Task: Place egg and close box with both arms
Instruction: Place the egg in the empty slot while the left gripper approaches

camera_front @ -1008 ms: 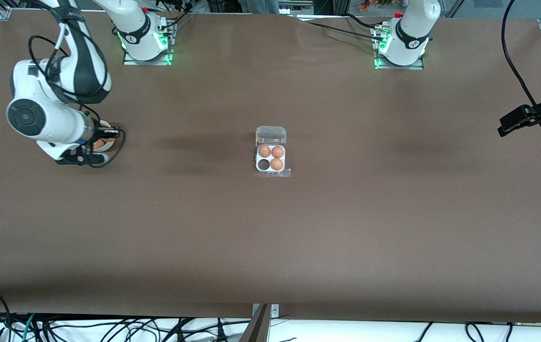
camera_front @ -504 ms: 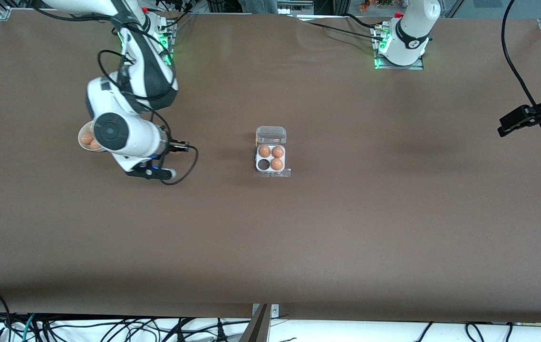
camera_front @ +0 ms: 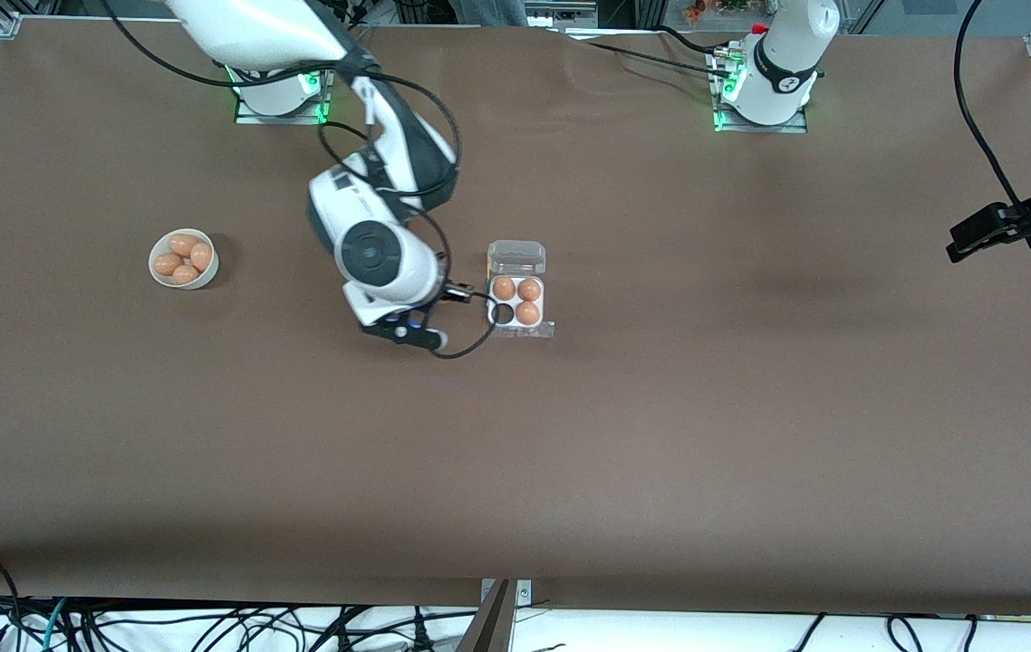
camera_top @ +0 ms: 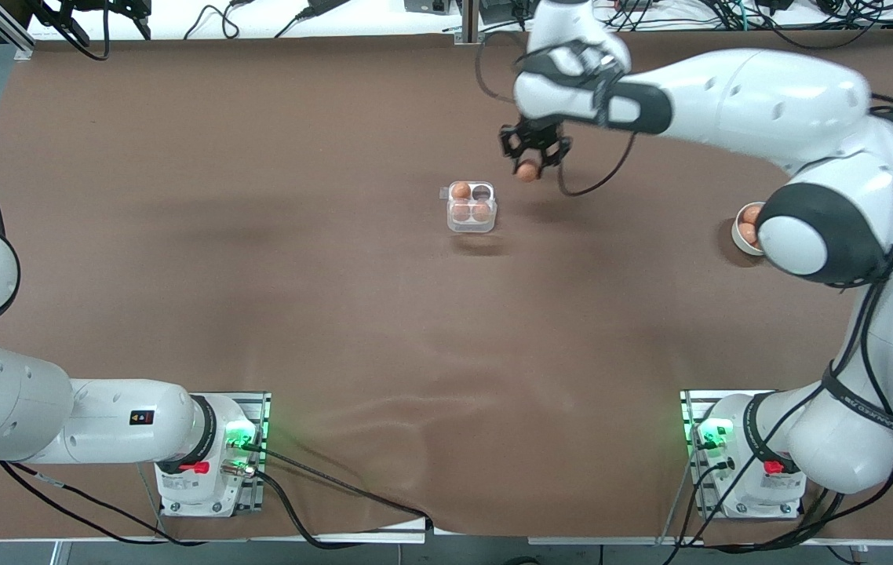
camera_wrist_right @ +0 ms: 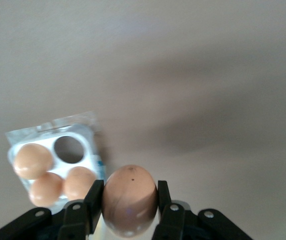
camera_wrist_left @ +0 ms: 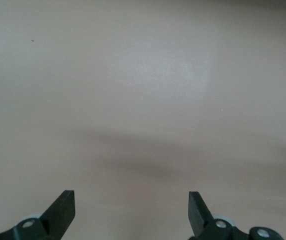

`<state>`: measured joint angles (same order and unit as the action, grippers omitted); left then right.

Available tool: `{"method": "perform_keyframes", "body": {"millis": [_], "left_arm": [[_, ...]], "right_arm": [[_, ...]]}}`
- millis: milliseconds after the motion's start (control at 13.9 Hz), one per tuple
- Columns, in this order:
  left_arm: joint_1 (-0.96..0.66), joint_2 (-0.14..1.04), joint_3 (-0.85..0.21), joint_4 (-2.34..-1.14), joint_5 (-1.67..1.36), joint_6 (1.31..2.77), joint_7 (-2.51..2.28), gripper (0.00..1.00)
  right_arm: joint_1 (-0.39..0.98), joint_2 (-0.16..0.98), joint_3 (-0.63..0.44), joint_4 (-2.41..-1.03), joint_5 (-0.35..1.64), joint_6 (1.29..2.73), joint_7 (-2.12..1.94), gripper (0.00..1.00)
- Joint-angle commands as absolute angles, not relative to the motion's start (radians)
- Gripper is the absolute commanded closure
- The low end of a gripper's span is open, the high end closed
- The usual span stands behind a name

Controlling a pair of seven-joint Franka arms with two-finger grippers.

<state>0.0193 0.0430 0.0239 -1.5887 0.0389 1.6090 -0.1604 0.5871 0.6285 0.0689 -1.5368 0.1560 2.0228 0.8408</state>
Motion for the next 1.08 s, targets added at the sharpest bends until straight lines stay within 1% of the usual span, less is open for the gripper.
{"method": "perform_keyframes", "body": {"millis": [0,144,504,648,864,1008], "left_arm": [[0.021,0.054,0.018,-1.559,0.048,1.592,-0.149,0.00],[0.018,0.055,0.017,-1.559,0.048,1.592,-0.149,0.00],[0.006,0.055,-0.003,-1.560,0.043,1.591,-0.150,0.00],[0.005,0.061,-0.009,-1.559,-0.010,1.591,-0.152,0.00],[-0.008,0.063,-0.015,-1.560,-0.037,1.591,-0.152,0.00],[-0.032,0.077,-0.021,-1.559,-0.038,1.591,-0.149,0.00]], "right_arm": [[0.639,0.678,0.060,-1.500,0.170,2.065,0.900,0.76],[0.666,0.692,0.061,-1.491,0.169,2.069,0.925,0.76],[0.678,0.770,0.061,-1.376,0.169,2.071,0.962,0.77],[0.683,0.791,0.061,-1.347,0.169,2.071,0.962,0.78],[0.684,0.811,0.063,-1.339,0.170,2.129,0.956,0.79],[0.684,0.822,0.061,-1.339,0.176,2.140,0.953,0.79]]}}
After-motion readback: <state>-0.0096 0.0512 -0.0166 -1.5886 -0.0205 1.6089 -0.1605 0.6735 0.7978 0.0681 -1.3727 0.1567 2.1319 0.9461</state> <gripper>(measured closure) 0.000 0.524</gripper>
